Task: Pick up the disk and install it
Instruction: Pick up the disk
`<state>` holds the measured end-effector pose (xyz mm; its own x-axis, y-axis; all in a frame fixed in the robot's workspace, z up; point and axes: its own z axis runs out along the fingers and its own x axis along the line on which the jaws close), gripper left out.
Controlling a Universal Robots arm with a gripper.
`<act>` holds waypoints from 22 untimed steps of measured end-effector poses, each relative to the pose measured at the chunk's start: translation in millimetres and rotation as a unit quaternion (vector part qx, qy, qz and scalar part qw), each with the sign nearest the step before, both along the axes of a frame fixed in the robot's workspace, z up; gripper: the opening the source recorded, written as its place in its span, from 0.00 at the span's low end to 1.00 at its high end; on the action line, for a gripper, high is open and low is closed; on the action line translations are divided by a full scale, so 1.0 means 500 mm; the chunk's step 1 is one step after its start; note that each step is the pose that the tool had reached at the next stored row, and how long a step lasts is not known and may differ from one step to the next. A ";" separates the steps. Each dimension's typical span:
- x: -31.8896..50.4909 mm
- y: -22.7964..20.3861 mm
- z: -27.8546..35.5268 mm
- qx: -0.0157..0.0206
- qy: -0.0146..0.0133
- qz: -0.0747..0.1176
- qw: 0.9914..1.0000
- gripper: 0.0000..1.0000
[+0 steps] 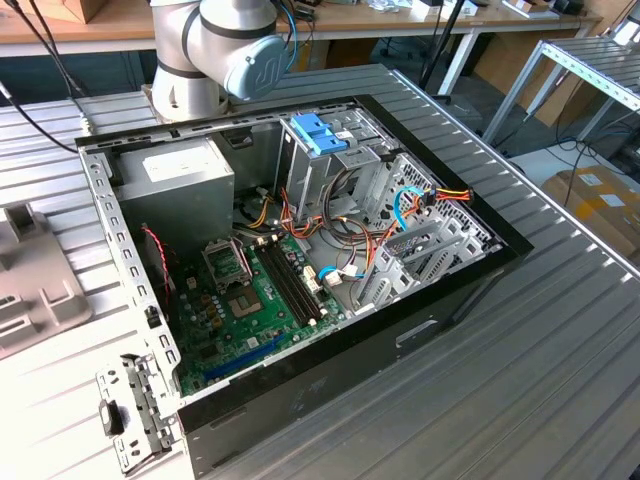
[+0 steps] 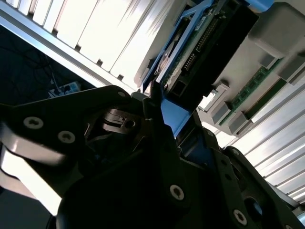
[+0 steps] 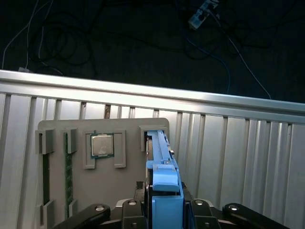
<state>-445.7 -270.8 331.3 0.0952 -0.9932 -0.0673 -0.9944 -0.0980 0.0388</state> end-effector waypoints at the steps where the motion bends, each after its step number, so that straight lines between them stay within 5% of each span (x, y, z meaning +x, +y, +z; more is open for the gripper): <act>1: 0.000 0.0000 0.002 0.002 0.000 0.000 1.000 0.37; 4: 0.000 -0.0014 0.003 0.006 0.000 0.000 1.000 0.37; 14: 0.000 -0.0222 -0.021 0.007 0.003 0.000 1.000 0.37; 17: 0.000 -0.0325 -0.030 0.007 0.004 0.000 1.000 0.37; 22: 0.001 -0.0653 -0.050 0.007 0.005 -0.001 1.000 0.37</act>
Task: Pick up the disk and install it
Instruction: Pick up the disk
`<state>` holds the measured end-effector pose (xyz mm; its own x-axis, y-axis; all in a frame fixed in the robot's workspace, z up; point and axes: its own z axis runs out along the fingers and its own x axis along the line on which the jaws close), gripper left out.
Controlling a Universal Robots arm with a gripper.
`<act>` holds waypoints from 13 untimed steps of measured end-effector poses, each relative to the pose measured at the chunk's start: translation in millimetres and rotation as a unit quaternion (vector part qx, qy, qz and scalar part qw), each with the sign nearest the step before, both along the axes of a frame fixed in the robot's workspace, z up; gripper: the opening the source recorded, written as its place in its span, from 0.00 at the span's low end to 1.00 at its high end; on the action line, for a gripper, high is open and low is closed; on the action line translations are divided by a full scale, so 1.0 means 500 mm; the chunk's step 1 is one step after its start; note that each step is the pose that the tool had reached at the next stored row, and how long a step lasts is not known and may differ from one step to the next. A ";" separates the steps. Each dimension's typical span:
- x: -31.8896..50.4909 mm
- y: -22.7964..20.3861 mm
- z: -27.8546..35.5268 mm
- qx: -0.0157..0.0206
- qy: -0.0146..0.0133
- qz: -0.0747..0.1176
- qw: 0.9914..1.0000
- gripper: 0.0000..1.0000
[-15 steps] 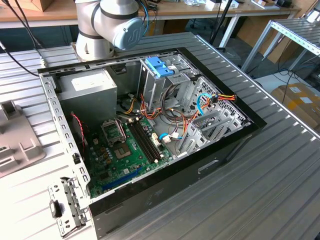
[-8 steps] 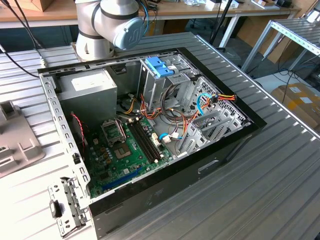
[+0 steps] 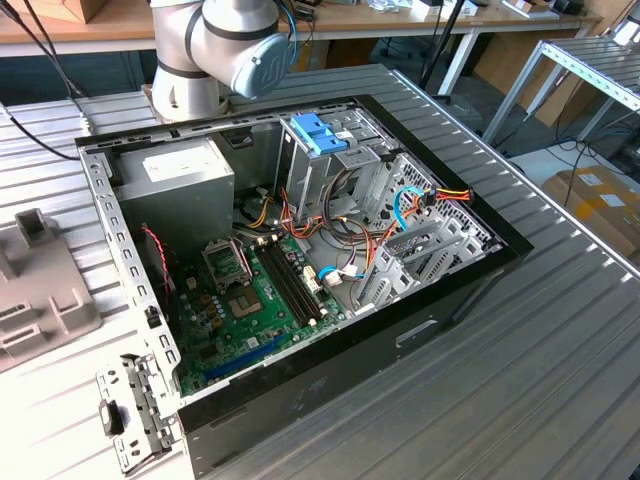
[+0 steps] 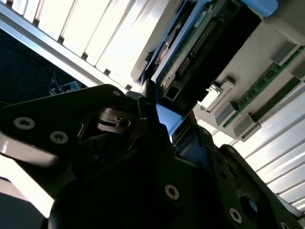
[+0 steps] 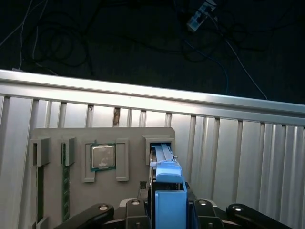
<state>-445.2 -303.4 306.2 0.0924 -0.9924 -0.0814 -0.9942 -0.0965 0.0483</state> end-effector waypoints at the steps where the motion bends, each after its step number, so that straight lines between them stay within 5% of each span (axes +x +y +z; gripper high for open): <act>1: 0.001 -0.0061 -0.003 0.000 0.000 0.000 1.000 0.37; 8: 0.005 -0.0107 -0.006 0.000 0.000 -0.001 1.000 0.37; 11: 0.005 -0.0107 -0.006 0.000 0.000 -0.001 1.000 0.51; 13: 0.005 -0.0107 -0.005 0.000 0.000 -0.001 1.000 0.51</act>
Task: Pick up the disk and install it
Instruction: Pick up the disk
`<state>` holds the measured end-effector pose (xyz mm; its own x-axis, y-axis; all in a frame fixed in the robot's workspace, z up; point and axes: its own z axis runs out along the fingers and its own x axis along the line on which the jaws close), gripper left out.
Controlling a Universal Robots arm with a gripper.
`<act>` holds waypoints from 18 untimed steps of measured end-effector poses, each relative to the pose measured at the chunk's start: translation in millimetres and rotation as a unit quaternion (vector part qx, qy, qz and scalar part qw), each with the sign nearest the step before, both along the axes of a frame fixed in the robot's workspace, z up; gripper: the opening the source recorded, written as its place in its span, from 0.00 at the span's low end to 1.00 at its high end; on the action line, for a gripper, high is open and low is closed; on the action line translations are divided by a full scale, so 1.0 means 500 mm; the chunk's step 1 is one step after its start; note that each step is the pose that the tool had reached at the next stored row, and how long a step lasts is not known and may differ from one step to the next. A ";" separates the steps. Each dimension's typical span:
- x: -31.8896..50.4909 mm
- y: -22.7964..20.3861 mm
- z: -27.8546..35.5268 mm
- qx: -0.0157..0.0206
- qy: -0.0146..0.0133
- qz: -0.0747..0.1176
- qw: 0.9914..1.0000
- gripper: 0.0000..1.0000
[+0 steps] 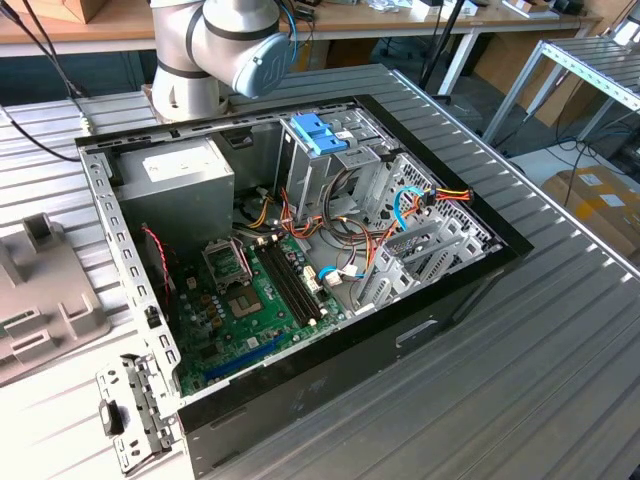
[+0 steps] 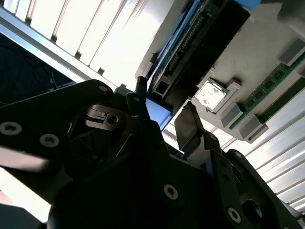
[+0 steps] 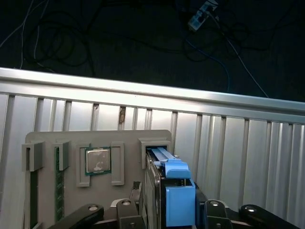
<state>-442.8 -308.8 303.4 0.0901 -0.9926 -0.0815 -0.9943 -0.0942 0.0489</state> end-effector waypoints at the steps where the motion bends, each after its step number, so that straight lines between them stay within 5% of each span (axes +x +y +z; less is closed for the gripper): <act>1: 0.000 0.0001 0.000 0.000 0.000 -0.001 1.000 0.51; 9: 0.004 0.0000 0.000 0.001 0.000 -0.013 1.000 0.51; 11: 0.004 0.0000 0.000 0.001 0.000 -0.013 1.000 0.38; 18: 0.005 -0.0001 0.000 0.000 0.000 -0.014 1.000 0.38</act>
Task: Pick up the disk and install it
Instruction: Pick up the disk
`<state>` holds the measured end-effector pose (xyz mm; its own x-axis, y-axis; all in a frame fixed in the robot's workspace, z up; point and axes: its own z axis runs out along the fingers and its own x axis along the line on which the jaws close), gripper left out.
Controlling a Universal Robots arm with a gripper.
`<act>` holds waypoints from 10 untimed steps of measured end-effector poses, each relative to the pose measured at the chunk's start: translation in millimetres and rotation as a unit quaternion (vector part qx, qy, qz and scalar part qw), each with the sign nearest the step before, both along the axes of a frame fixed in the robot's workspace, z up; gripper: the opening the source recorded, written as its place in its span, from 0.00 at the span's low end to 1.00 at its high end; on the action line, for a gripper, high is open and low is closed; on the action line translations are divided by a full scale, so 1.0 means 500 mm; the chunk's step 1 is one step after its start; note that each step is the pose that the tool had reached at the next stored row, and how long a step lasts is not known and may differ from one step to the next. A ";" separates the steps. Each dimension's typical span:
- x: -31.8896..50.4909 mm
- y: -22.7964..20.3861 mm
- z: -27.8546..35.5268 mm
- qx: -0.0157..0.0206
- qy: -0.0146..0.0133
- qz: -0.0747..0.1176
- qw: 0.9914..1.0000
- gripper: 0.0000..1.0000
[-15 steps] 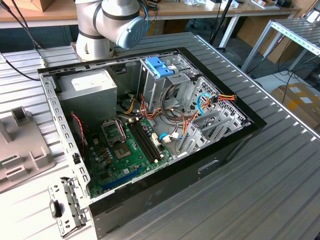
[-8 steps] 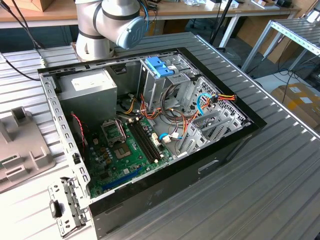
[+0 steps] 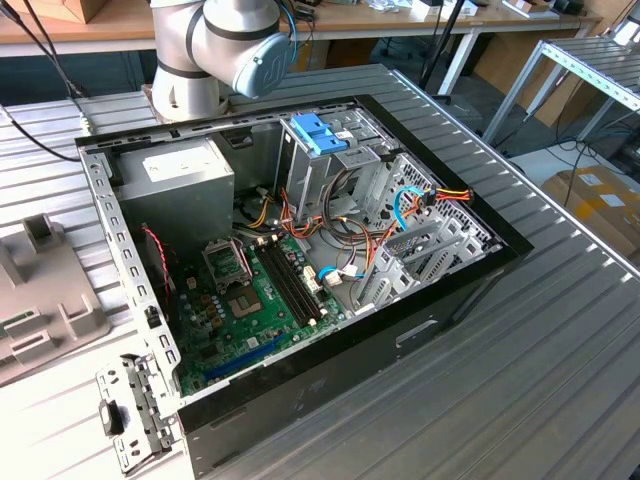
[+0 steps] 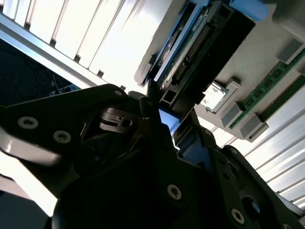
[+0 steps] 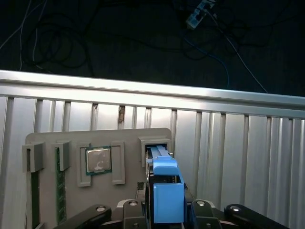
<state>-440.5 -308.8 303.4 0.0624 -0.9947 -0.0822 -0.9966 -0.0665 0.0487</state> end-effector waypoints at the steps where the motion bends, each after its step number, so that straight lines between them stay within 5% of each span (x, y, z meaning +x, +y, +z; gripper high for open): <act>1: 0.000 -0.0001 0.000 -0.002 0.000 -0.006 1.000 0.38; 6: 0.000 0.0000 -0.001 -0.005 0.000 -0.043 0.999 0.38; 10: 0.000 0.0001 -0.002 -0.007 0.000 -0.073 0.997 0.38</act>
<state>-440.5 -308.8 302.2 -0.0833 -0.9942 -0.0678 -0.9956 0.0801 0.0492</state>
